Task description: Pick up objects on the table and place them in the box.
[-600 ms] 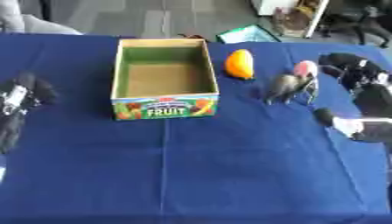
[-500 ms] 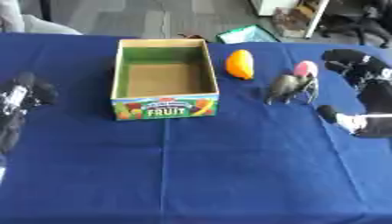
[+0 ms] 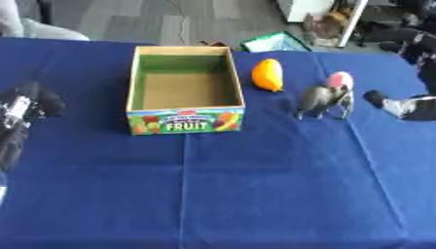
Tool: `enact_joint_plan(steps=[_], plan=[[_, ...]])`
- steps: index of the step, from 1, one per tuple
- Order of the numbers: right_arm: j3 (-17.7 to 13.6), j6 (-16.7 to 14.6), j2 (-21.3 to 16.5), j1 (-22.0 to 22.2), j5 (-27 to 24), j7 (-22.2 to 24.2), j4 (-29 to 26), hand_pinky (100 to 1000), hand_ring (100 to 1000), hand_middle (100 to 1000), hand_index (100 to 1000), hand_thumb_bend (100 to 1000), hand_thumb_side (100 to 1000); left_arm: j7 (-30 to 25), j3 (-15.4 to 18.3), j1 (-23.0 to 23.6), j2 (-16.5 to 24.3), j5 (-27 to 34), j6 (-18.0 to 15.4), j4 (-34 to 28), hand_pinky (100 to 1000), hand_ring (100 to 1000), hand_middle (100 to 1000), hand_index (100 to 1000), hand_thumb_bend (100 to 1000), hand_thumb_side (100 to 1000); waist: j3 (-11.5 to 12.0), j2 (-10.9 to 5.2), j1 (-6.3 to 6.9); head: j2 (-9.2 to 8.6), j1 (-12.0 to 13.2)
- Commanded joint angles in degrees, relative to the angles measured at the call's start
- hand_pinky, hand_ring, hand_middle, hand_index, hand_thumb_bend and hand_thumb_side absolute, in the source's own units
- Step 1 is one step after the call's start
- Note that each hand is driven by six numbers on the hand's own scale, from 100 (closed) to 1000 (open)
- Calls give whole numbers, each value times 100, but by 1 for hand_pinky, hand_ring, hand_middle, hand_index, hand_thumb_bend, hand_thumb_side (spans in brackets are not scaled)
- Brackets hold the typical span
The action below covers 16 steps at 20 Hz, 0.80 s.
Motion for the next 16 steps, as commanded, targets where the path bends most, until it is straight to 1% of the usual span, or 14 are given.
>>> enact_joint_plan(steps=[1,2,4,9,16], plan=[[46,-1087,-254,-337,372,553,454,919,949,830,912,455,152,-18,3,-39,136,17,-8,-118,644,623,565,586,252,601,3,-83,15,29,10],[67,-1186,-236,-442,502,555,572,916,947,832,913,453,154,-20,0,-38,134,18,-8,-118,644,623,565,586,252,601,6,-84,17,29,8],[102,-1258,-174,-626,781,560,740,915,947,833,914,452,157,-25,-5,-39,129,19,-6,-115,644,623,565,586,252,602,10,-85,20,29,-3],[95,-1280,83,-972,1542,490,1199,911,944,835,915,447,163,-43,-22,-48,120,22,-4,-111,644,623,564,586,252,602,29,-82,29,29,-43],[55,-1281,410,-1262,2628,127,1660,906,942,838,918,444,169,-61,-41,-75,105,37,-4,-116,643,623,564,587,251,603,77,-69,56,29,-68]])
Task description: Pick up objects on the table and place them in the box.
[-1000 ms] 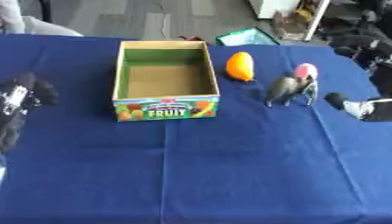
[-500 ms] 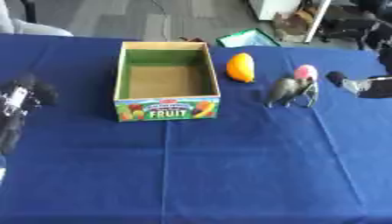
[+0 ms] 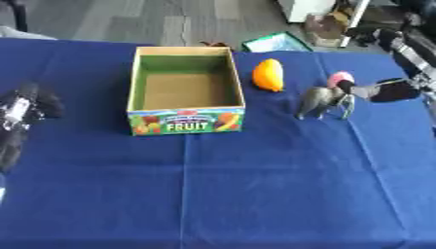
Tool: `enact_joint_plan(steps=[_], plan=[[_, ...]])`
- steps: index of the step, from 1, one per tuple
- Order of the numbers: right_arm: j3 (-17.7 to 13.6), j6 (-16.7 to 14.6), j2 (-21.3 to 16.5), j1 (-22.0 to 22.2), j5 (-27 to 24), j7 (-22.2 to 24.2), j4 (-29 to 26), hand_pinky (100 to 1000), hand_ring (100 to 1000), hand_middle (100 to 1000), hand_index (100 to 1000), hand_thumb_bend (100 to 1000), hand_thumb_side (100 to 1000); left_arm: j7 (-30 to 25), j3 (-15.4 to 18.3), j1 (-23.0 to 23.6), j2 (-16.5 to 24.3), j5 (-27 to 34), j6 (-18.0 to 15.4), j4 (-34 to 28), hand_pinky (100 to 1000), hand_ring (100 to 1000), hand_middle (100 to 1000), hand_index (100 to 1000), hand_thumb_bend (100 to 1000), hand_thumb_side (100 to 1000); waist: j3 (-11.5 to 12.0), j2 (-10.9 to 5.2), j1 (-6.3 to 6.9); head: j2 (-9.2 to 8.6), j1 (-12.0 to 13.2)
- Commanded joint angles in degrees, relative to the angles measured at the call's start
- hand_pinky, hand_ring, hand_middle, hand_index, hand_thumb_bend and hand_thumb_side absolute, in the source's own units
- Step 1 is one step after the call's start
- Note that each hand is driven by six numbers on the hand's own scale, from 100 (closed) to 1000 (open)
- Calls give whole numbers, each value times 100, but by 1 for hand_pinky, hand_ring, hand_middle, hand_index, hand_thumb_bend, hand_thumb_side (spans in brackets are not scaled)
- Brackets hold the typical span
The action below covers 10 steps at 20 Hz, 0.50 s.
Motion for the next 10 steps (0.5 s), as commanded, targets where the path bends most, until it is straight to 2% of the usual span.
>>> enact_joint_plan(steps=[1,10], plan=[[-75,-780,6,-212,510,555,183,906,942,838,918,444,169,-33,-12,-82,101,39,-17,-116,644,623,564,587,251,603,10,-57,29,29,-24],[-173,-780,293,-425,1770,-235,728,904,940,837,917,443,170,-54,-29,-101,90,48,-19,-119,643,624,564,587,251,603,57,-43,58,29,-68]])
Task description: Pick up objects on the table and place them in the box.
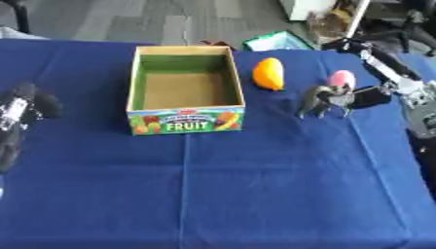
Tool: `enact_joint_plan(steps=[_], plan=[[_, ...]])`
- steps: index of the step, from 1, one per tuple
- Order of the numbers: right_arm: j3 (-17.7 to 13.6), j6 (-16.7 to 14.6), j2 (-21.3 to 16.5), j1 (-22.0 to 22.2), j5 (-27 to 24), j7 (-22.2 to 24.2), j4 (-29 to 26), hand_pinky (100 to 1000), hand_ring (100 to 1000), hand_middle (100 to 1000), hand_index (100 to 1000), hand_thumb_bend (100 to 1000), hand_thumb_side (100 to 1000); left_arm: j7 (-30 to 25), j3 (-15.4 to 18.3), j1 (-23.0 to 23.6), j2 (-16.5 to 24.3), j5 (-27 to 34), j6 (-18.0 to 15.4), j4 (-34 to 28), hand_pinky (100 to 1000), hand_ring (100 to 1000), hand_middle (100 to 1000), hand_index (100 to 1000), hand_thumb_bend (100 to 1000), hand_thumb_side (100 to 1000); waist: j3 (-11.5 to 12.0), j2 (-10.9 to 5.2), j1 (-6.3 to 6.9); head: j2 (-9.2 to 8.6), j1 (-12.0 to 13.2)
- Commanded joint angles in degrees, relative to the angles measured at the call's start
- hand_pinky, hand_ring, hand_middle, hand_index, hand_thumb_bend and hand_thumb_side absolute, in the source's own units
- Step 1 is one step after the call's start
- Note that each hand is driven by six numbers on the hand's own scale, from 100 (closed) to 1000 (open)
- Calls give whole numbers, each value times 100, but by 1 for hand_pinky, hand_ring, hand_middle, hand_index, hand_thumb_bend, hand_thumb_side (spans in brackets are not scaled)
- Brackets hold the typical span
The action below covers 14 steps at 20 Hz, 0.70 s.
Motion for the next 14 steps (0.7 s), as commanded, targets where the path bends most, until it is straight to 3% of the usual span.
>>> enact_joint_plan(steps=[1,14], plan=[[-74,-381,-50,-166,436,72,126,904,940,836,917,443,171,-29,-21,-74,89,46,-3,-119,643,624,564,587,251,603,6,-58,17,29,-18],[-250,-381,-59,-141,2001,-1253,1000,901,935,823,906,435,159,-35,-29,-79,91,49,-4,-124,642,624,564,587,251,602,10,-44,33,29,-26]])
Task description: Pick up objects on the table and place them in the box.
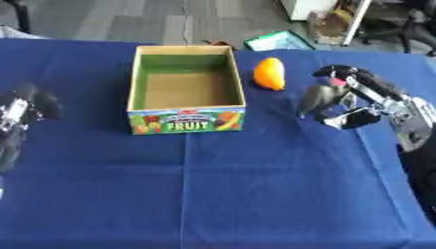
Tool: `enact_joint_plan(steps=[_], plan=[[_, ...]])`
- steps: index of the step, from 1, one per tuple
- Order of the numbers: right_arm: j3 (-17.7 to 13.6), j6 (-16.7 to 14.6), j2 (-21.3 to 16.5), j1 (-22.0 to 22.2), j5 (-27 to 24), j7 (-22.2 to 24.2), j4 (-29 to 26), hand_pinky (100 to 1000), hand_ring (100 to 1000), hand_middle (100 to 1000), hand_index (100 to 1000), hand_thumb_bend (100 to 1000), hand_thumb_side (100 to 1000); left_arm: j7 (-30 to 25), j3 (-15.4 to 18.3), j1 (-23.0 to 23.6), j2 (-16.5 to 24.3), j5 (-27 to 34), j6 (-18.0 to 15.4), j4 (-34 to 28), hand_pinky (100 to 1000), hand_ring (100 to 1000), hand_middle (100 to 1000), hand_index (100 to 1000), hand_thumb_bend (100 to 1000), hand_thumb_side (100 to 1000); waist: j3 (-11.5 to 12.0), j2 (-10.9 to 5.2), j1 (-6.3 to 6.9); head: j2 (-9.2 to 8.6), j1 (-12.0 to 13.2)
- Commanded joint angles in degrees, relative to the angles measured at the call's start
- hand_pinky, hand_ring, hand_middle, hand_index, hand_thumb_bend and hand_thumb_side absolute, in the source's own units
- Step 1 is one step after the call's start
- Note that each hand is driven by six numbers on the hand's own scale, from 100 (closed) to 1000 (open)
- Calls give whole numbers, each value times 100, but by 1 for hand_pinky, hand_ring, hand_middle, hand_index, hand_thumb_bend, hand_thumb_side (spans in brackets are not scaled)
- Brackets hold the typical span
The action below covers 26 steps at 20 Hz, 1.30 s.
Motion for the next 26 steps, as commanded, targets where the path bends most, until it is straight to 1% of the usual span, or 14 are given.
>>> enact_joint_plan(steps=[1,10,13,17,22,26], plan=[[-71,-7,-143,-108,348,-329,119,900,933,821,903,433,156,-22,-2,-72,91,42,-13,-125,642,624,564,587,251,603,-6,-52,22,29,-20],[-131,-7,-144,-86,1099,-1164,341,877,898,780,867,417,117,-21,-3,-78,90,48,-15,-132,642,624,564,587,249,602,4,-48,42,29,-16],[-174,43,-144,-87,1328,-1504,383,852,867,745,838,409,100,-19,-3,-83,90,51,-17,-134,642,624,564,587,249,602,11,-45,48,29,-20],[-182,273,-112,-93,1629,-2037,386,800,810,691,801,401,100,-21,-9,-88,88,55,-15,-134,641,624,564,587,249,602,20,-42,49,29,-26],[-198,694,-66,-119,1852,-2711,409,784,812,694,807,401,100,-22,-14,-94,92,60,-15,-138,641,624,564,588,249,601,31,-44,54,29,-37],[-180,873,-36,-164,1942,-2971,424,784,816,702,815,401,100,-23,-18,-100,91,65,-16,-141,641,624,563,588,250,601,37,-42,57,29,-43]])
